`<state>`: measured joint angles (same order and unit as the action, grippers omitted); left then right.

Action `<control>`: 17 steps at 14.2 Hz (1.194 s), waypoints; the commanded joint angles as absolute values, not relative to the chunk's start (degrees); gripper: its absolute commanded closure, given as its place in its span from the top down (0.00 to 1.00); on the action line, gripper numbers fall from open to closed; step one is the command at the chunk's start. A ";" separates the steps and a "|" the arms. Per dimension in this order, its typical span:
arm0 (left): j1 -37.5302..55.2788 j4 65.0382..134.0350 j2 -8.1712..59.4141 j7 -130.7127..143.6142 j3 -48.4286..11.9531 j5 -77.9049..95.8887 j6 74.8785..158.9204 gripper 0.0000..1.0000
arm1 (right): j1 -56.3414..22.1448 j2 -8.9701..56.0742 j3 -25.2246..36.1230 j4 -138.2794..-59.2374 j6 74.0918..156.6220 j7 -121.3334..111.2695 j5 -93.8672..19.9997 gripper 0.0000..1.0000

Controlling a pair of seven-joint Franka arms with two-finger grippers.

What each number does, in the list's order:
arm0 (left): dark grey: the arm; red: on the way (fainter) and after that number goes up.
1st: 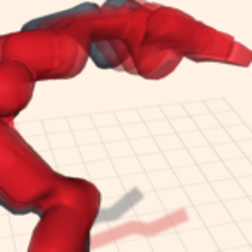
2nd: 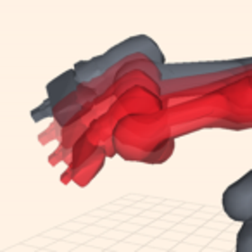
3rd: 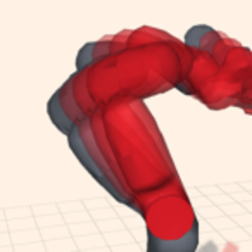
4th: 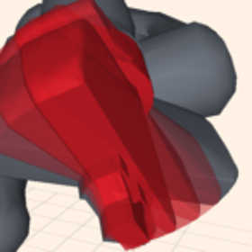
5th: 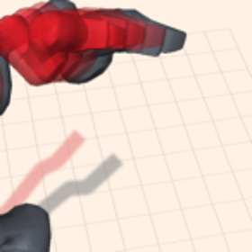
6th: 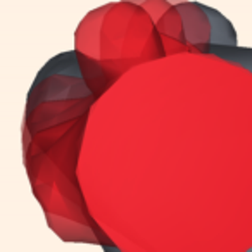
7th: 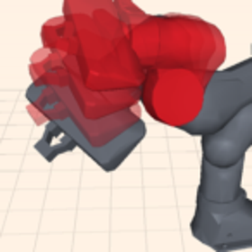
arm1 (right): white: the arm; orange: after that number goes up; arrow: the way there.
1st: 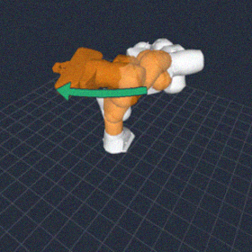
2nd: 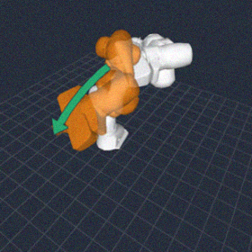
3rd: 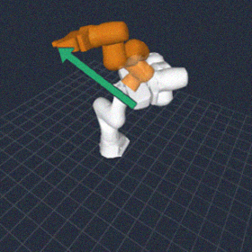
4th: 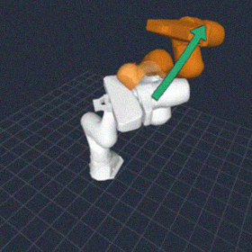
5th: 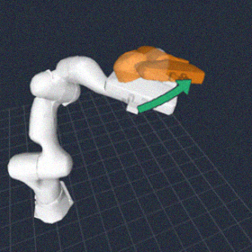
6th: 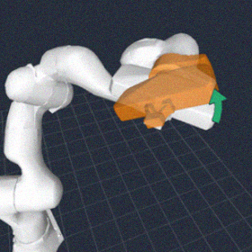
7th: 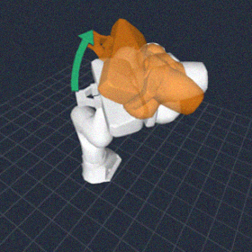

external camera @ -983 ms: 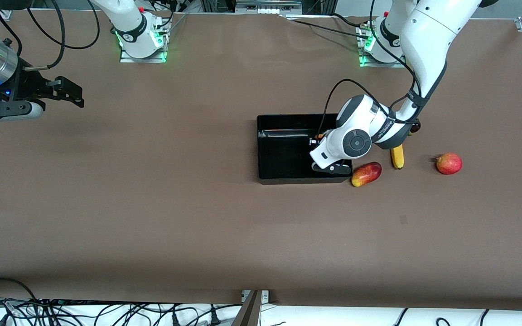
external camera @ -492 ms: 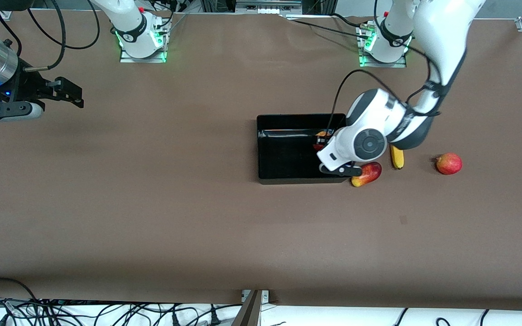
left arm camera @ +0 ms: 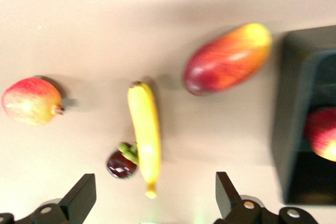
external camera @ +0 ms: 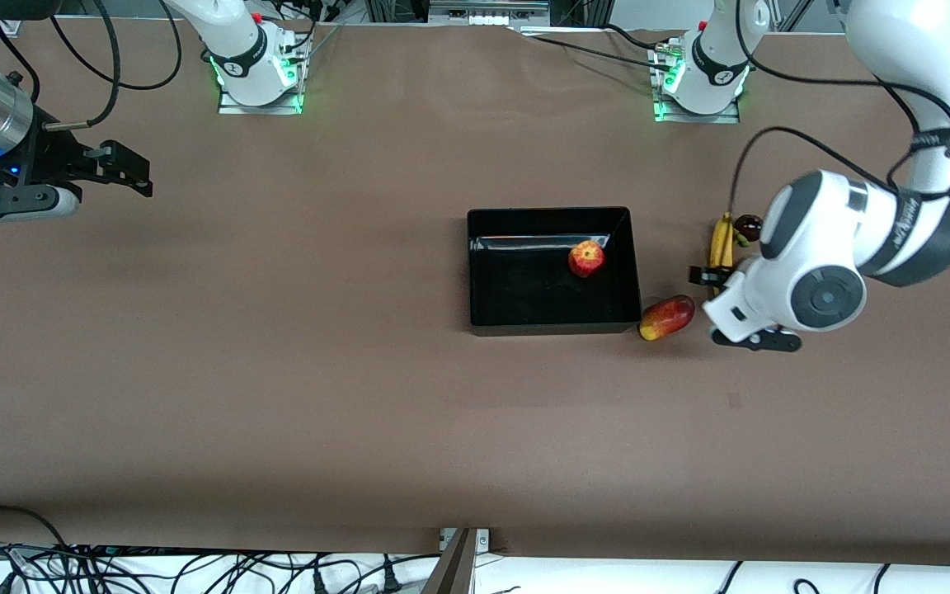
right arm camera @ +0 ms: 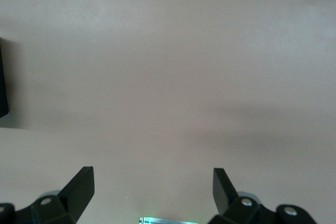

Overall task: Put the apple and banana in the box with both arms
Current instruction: 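Open the left gripper and move it to the yellow banana, then grasp the yellow banana with the left gripper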

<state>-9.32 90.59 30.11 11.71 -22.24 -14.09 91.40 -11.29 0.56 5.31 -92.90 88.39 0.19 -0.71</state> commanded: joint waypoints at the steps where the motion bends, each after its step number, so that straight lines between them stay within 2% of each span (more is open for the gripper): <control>1: -14.04 100.42 29.71 7.76 -23.02 -16.26 101.74 1.00 | -10.72 0.97 4.57 -91.93 87.98 0.79 0.09 1.00; 3: -16.69 105.80 28.83 4.23 -23.12 -16.26 107.12 1.00 | -10.72 0.97 4.48 -91.93 87.98 0.79 0.09 1.00; 6: -17.84 113.17 25.67 3.69 -23.47 -16.17 110.28 1.00 | -10.72 0.97 4.57 -91.93 87.72 0.79 0.09 1.00; 9: -18.98 122.67 24.43 3.69 -23.38 -16.17 122.22 1.00 | -10.72 0.97 4.48 -91.93 87.89 0.79 0.17 1.00; 14: -19.95 126.30 24.78 3.60 -23.29 -17.83 126.91 1.00 | -10.81 0.97 4.48 -91.93 87.80 0.79 0.17 1.00; 15: -19.95 126.39 24.96 3.60 -23.29 -18.36 126.83 0.95 | -10.81 0.97 4.48 -91.93 87.89 0.79 0.09 1.00; 16: -19.95 126.30 24.96 3.60 -23.29 -18.37 126.74 0.70 | -10.81 0.97 4.48 -91.93 87.98 0.79 0.09 1.00; 17: -19.86 126.12 24.87 3.17 -23.29 -18.46 126.13 0.33 | -10.81 0.97 4.48 -91.93 87.98 0.79 0.09 1.00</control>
<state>-19.31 124.82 26.81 4.36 -22.72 -17.09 126.09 -11.29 0.59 5.25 -92.90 88.37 0.19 -0.71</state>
